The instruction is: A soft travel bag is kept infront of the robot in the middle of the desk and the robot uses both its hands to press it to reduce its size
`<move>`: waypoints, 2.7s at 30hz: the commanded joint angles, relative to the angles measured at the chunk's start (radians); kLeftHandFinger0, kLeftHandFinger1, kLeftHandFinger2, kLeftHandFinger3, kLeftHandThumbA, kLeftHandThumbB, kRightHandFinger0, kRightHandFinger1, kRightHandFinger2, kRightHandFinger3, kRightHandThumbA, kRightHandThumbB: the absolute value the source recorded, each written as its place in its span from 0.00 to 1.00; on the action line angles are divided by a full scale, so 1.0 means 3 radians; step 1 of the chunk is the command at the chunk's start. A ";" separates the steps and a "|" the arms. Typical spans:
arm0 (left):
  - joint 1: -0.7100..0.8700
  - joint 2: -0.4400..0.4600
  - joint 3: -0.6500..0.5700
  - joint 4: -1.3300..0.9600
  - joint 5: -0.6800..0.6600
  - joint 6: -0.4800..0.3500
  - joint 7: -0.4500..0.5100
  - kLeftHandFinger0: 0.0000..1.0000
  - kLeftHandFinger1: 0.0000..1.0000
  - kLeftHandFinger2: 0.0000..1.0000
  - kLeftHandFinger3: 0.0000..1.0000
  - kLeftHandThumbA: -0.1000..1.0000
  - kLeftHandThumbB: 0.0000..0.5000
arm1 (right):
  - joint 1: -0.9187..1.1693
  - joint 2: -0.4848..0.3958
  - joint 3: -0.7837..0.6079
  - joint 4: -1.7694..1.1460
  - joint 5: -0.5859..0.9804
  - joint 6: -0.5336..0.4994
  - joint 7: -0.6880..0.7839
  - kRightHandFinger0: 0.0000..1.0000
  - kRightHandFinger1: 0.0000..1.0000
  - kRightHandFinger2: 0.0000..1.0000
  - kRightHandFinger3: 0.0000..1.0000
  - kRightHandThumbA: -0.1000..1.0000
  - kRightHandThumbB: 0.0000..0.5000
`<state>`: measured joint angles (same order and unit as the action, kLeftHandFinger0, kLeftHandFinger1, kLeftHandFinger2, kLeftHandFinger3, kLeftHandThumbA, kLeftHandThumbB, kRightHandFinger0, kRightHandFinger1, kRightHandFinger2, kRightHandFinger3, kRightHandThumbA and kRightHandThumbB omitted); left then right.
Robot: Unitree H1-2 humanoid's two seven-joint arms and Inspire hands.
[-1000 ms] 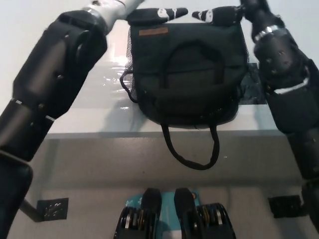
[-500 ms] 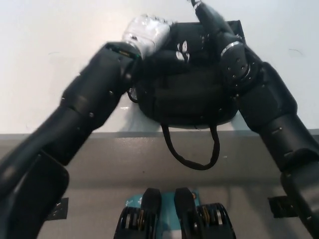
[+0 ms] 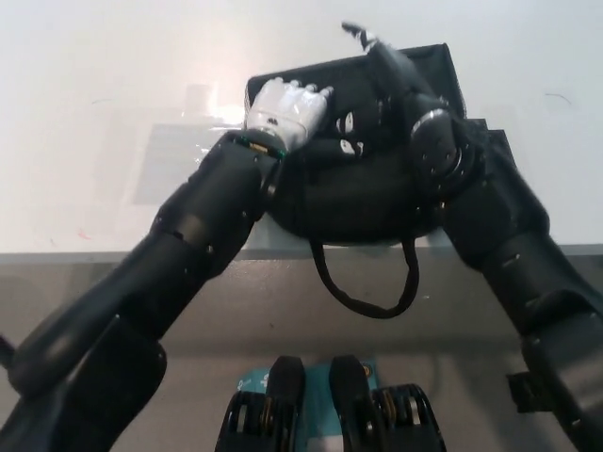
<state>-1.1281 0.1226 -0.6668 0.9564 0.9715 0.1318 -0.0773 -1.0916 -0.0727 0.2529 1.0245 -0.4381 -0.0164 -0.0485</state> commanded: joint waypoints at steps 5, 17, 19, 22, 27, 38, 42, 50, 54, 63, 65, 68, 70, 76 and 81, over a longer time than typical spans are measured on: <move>0.0247 0.0025 -0.0076 0.0113 0.0011 0.0016 0.0368 1.00 1.00 1.00 1.00 1.00 0.49 | 0.0249 0.0052 0.0051 0.0093 0.0019 -0.0191 -0.0168 1.00 1.00 1.00 1.00 1.00 0.38; 0.0752 0.0000 -0.0156 0.0469 -0.0057 -0.0053 0.0589 1.00 1.00 1.00 1.00 1.00 0.65 | 0.0604 0.0138 0.0179 0.1264 0.0024 -0.0266 -0.0468 1.00 1.00 1.00 1.00 1.00 0.32; 0.0749 0.0009 -0.0152 0.0577 -0.0075 -0.0080 0.0622 1.00 1.00 1.00 1.00 1.00 0.64 | 0.0632 0.0135 0.0139 0.1309 0.0077 -0.0257 -0.0439 1.00 1.00 1.00 1.00 1.00 0.33; 0.0777 0.0041 -0.0135 0.0671 -0.0106 -0.0148 0.0697 1.00 1.00 1.00 1.00 1.00 0.64 | 0.0684 0.0150 -0.0008 0.1335 0.0229 -0.0274 -0.0388 1.00 1.00 1.00 1.00 1.00 0.32; 0.0822 0.0111 -0.0015 0.0762 -0.0238 -0.0222 0.0722 1.00 1.00 1.00 1.00 1.00 0.58 | 0.0787 0.0156 -0.0068 0.1372 0.0251 -0.0234 -0.0387 1.00 1.00 1.00 1.00 1.00 0.27; 0.0973 0.0132 0.0024 0.0849 -0.0256 -0.0335 0.0851 1.00 1.00 1.00 1.00 1.00 0.52 | 0.0824 0.0167 0.0078 0.1383 0.0129 -0.0162 -0.0358 1.00 1.00 1.00 1.00 1.00 0.25; 0.0960 0.0125 0.0056 0.0804 -0.0286 -0.0307 0.0804 1.00 1.00 1.00 1.00 1.00 0.56 | 0.0795 0.0144 0.0010 0.1383 0.0211 -0.0147 -0.0251 1.00 1.00 1.00 1.00 1.00 0.30; 0.0741 0.0396 0.0350 0.0433 -0.0520 -0.0425 0.0583 1.00 1.00 1.00 1.00 1.00 0.55 | 0.0378 0.0165 -0.0150 0.1243 0.0357 -0.0328 -0.0299 1.00 1.00 1.00 1.00 1.00 0.31; 0.0632 0.0520 0.0472 0.0194 -0.0569 -0.0410 0.0459 1.00 1.00 1.00 1.00 1.00 0.56 | 0.0182 0.0147 -0.0263 0.1080 0.0454 -0.0415 -0.0230 1.00 1.00 1.00 1.00 1.00 0.32; 0.0501 0.0901 0.0923 -0.0468 -0.0874 -0.0407 0.0090 1.00 1.00 1.00 1.00 1.00 0.49 | 0.0290 -0.0085 -0.0426 0.0061 0.0625 -0.0313 0.0132 1.00 1.00 1.00 1.00 1.00 0.28; 0.0501 0.0950 0.0989 -0.0594 -0.0890 -0.0393 0.0026 1.00 1.00 1.00 1.00 1.00 0.50 | 0.0387 -0.0119 -0.0442 -0.0236 0.0626 -0.0230 0.0189 1.00 1.00 1.00 1.00 1.00 0.27; 0.0670 0.1041 0.1263 -0.1202 -0.1164 -0.0344 -0.0119 1.00 1.00 1.00 1.00 1.00 0.50 | 0.0696 -0.0185 -0.0549 -0.1051 0.0763 0.0020 0.0316 1.00 1.00 1.00 1.00 1.00 0.38; 0.0760 0.1089 0.1388 -0.1559 -0.1294 -0.0244 -0.0273 1.00 1.00 1.00 1.00 1.00 0.54 | 0.0895 -0.0213 -0.0573 -0.1619 0.0793 0.0136 0.0360 1.00 1.00 1.00 1.00 1.00 0.35; 0.1085 0.1129 0.1606 -0.2540 -0.1543 -0.0129 -0.0463 1.00 1.00 1.00 1.00 1.00 0.52 | 0.1216 -0.0261 -0.0721 -0.2833 0.1011 0.0456 0.0461 1.00 1.00 1.00 1.00 1.00 0.28; 0.1312 0.1074 0.1674 -0.3301 -0.1717 0.0084 -0.0675 1.00 1.00 1.00 1.00 1.00 0.59 | 0.1305 -0.0322 -0.0815 -0.3451 0.1139 0.0470 0.0482 1.00 1.00 1.00 1.00 1.00 0.33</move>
<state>-0.7501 0.4114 -0.2680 0.4131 0.6585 0.0137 -0.0996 -0.6952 -0.1083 0.0922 0.4822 -0.2465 -0.0253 0.0042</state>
